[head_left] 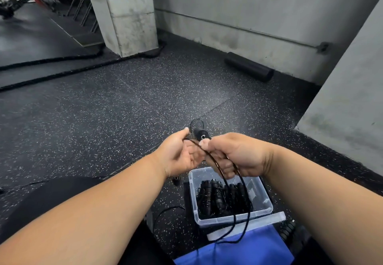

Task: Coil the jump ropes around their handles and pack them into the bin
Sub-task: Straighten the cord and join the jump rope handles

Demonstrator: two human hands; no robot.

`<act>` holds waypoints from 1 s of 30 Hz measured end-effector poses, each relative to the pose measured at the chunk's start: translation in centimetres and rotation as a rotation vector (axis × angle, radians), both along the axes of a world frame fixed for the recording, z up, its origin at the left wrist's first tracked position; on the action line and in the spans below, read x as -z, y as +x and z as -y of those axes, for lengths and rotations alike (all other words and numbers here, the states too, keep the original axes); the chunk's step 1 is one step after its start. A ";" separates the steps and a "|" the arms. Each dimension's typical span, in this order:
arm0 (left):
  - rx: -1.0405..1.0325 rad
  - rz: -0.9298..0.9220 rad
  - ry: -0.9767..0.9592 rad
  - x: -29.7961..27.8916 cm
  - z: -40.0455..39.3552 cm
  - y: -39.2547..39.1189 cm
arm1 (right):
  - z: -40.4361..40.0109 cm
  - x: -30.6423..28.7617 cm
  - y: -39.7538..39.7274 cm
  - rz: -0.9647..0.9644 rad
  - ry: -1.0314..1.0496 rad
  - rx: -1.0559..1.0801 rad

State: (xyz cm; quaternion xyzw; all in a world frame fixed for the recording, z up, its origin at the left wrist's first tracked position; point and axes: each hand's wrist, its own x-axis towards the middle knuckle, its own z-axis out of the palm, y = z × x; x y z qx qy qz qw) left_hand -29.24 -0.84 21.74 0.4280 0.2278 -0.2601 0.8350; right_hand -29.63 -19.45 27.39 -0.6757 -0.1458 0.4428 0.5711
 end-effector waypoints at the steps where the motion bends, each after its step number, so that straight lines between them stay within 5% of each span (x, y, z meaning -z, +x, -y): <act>1: -0.067 0.010 -0.021 0.1 0.0 0.3 | 0.2 0.1 -0.2 -0.001 -0.017 -0.042; 6: -0.150 0.059 -0.032 -0.3 0.7 0.3 | 0.6 0.8 -0.9 -0.008 0.005 -0.092; 10: -0.129 0.252 0.530 -0.7 0.8 -0.8 | 1.1 1.9 0.1 0.038 0.028 0.181; 13: -0.006 0.452 0.848 -1.2 0.7 -1.9 | 1.9 3.4 1.5 0.013 -0.005 0.380; 23: 0.680 0.741 0.985 -2.0 3.1 -5.8 | 0.2 6.8 2.0 -0.425 0.229 0.464; 30: 1.033 0.639 1.220 -1.2 2.0 -5.9 | 1.1 6.1 3.2 -0.279 0.151 0.570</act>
